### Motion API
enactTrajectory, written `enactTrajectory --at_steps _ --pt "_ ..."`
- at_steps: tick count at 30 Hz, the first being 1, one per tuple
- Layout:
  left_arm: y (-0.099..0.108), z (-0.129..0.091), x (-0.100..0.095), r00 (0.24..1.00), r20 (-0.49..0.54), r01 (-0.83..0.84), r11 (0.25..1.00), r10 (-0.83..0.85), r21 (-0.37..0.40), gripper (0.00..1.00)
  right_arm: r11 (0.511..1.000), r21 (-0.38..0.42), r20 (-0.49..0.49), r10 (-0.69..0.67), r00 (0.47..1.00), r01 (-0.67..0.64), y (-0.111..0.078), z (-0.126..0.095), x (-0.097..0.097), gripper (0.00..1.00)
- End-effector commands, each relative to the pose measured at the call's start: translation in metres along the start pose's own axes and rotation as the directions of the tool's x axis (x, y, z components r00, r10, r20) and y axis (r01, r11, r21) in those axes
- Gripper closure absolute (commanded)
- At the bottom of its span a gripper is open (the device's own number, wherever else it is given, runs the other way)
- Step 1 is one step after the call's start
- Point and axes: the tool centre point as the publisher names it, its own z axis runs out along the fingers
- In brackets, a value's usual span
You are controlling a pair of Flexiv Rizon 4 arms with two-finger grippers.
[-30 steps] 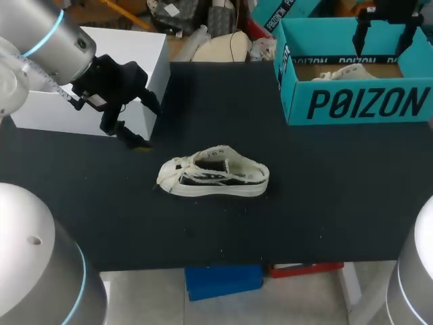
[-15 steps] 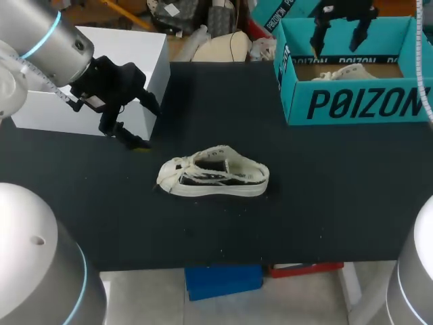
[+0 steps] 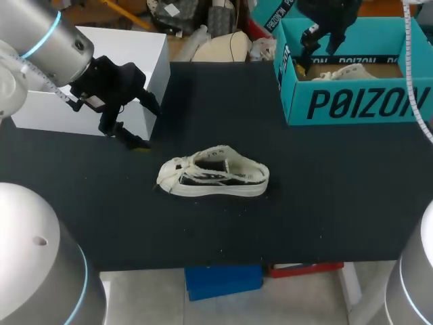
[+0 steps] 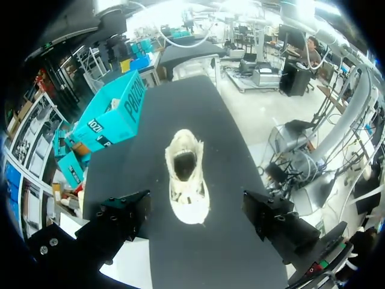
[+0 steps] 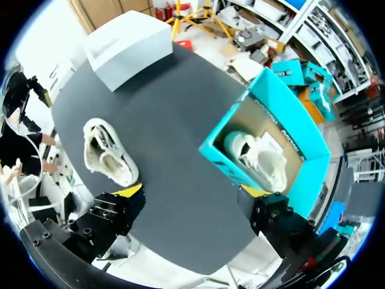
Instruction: Take the shoe out of the shoebox, open the shoe tongue, remove and reinsert the insole, then place the shoe into the shoebox
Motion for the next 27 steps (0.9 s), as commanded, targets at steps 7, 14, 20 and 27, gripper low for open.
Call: enactTrajectory --at_steps 7,14,20,27 --pt "0.001 0.001 0.0 1.0 0.002 -0.002 1.0 0.002 0.001 0.0 0.999 -0.04 -0.001 -0.001 1.0 0.001 -0.005 0.001 0.0 0.0" --pt "0.001 0.001 0.0 1.0 0.002 -0.002 1.0 0.002 0.001 0.0 0.999 -0.04 -0.001 -0.001 1.0 0.001 -0.005 0.001 0.0 0.0" --pt "0.001 0.001 0.0 1.0 0.002 -0.002 1.0 0.002 0.001 0.0 0.999 -0.04 -0.001 -0.001 1.0 0.001 -0.005 0.001 0.0 0.0" --pt "0.001 0.001 0.0 1.0 0.002 -0.002 1.0 0.002 0.001 0.0 0.964 -0.121 -0.105 -0.248 0.963 0.236 -0.011 0.017 0.08 0.0"
